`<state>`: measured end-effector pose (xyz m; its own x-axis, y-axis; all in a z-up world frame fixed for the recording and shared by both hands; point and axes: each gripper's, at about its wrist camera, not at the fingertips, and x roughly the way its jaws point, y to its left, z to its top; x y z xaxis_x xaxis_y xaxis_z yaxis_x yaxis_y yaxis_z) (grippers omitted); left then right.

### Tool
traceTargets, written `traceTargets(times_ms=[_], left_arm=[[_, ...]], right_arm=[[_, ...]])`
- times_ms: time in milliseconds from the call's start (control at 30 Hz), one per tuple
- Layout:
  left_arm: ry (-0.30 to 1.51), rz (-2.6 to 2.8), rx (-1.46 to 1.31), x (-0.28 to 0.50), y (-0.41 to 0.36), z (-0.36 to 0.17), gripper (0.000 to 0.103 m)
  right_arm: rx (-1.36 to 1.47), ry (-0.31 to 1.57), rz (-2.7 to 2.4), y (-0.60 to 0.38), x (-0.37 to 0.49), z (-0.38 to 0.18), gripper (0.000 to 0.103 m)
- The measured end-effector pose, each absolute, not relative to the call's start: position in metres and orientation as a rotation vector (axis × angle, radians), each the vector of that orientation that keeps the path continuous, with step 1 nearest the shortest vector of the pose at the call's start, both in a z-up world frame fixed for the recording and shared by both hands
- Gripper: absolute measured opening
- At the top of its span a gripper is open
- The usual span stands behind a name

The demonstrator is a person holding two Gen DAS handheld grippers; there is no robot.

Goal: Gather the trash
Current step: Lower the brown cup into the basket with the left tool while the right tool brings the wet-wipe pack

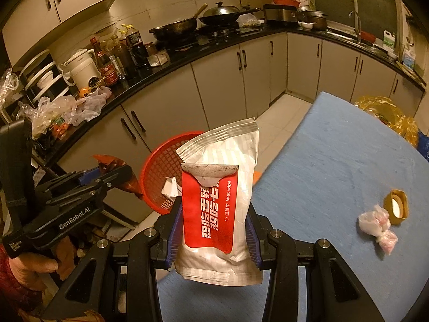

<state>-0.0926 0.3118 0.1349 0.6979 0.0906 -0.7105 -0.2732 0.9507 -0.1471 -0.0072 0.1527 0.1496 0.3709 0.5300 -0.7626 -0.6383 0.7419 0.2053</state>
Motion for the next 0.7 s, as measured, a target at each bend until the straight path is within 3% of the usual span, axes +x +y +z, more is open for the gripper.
traceTargets(times_ms=[700], left_arm=[[0.825,0.199,-0.232,-0.050,0.346,0.111,0.030]], right_arm=[[-0.101,1.021,0.807,0.209,0.050,0.128,0.045]])
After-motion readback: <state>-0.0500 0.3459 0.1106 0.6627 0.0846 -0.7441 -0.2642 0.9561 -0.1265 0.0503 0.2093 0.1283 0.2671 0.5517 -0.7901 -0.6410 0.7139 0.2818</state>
